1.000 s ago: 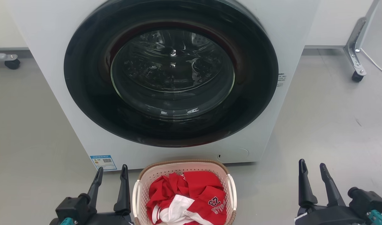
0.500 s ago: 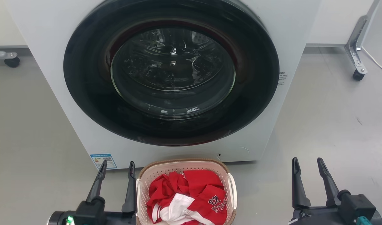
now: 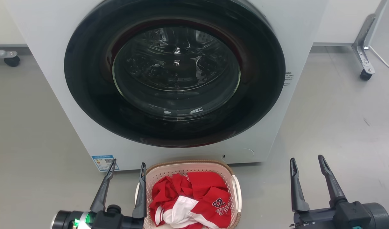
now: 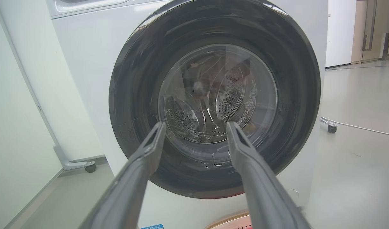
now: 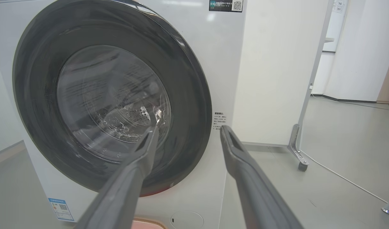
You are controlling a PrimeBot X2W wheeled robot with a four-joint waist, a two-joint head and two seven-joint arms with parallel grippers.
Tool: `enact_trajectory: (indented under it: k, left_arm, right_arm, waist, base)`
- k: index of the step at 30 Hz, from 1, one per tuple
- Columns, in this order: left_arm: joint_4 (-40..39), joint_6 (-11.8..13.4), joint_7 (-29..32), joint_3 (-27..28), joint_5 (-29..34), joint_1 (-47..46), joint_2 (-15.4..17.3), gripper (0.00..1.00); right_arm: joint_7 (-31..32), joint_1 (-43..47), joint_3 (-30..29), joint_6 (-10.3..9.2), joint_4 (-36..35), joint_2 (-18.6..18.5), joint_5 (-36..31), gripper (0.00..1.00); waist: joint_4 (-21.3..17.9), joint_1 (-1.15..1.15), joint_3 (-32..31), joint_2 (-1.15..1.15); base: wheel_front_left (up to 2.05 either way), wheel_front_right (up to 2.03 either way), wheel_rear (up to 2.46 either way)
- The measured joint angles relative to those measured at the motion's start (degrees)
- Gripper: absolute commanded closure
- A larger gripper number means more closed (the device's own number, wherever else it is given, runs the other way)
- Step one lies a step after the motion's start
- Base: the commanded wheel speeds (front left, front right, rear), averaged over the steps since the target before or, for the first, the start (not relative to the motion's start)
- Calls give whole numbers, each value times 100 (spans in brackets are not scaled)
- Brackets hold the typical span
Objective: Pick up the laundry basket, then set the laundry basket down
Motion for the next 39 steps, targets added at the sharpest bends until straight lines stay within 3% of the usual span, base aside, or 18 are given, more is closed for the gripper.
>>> enact_trajectory:
  k: [39]
  left_arm:
    - [-101, 0, 0, 42, -4, 126, -27, 0]
  right_arm:
    - [-7, 109, -54, 0, -137, 1, -3, 0]
  waist:
    - [11, 0, 284, 0]
  base:
    - [0, 0, 0]
